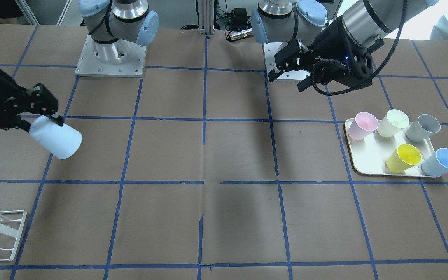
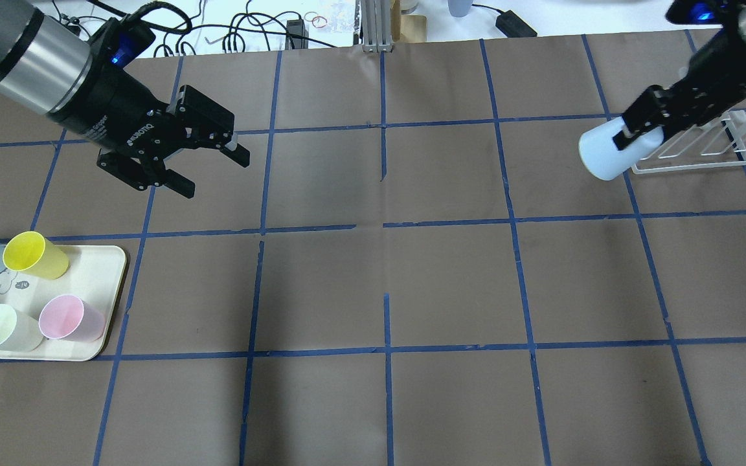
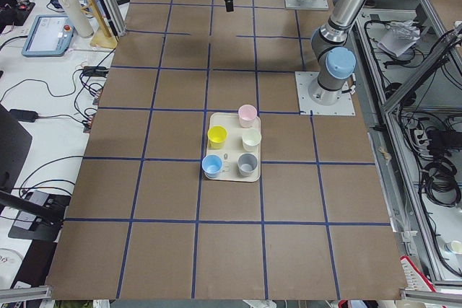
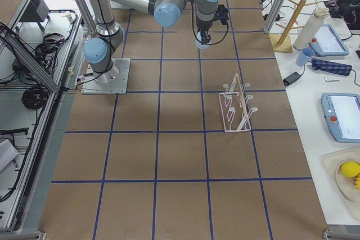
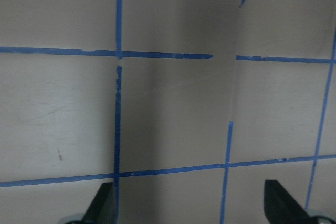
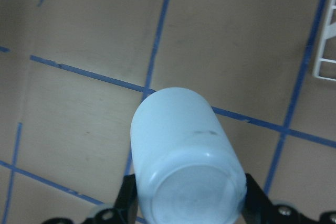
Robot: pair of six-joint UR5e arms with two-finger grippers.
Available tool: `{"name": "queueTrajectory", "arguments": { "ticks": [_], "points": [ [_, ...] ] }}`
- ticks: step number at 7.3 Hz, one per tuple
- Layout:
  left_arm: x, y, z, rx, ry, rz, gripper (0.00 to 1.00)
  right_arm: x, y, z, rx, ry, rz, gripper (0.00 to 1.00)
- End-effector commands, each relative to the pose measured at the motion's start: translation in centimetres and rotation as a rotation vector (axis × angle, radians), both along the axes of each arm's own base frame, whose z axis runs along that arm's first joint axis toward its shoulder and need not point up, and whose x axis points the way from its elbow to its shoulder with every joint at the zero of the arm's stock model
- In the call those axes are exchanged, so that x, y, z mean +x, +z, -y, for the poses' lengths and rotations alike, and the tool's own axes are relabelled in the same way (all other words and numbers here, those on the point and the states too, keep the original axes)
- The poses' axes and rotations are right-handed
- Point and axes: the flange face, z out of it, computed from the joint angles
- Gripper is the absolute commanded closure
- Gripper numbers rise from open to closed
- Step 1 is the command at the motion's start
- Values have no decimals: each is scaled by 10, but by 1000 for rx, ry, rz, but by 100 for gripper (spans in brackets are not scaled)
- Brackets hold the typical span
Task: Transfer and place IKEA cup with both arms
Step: 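Carry the cup toward the left gripper while the left arm reaches toward it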
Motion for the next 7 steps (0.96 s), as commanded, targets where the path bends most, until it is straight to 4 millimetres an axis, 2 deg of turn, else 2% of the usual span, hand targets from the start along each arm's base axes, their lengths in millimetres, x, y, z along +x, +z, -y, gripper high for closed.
{"name": "queueTrajectory", "arguments": {
  "ticks": [1, 2, 3, 4, 5, 6, 7],
  "points": [
    [19, -7, -11, -2, 32, -295, 0, 107, 9, -13, 82, -98, 173, 100],
    [20, -14, -16, 10, 65, -383, 0, 131, 27, -19, 105, -169, 358, 100],
    [20, -31, -24, 16, 74, -464, 0, 146, 36, -22, 158, -196, 539, 100],
    [23, -55, -31, 22, 100, -558, 0, 153, 41, -24, 187, -207, 637, 100],
    [22, -67, -32, 30, 175, -649, 0, 158, 37, -24, 240, -234, 754, 100],
    [20, -69, -33, 28, 194, -674, 0, 165, 21, -28, 304, -277, 890, 100],
    [25, -83, -28, 27, 198, -690, 0, 167, -1, -32, 351, -312, 966, 100]
  ]
}}
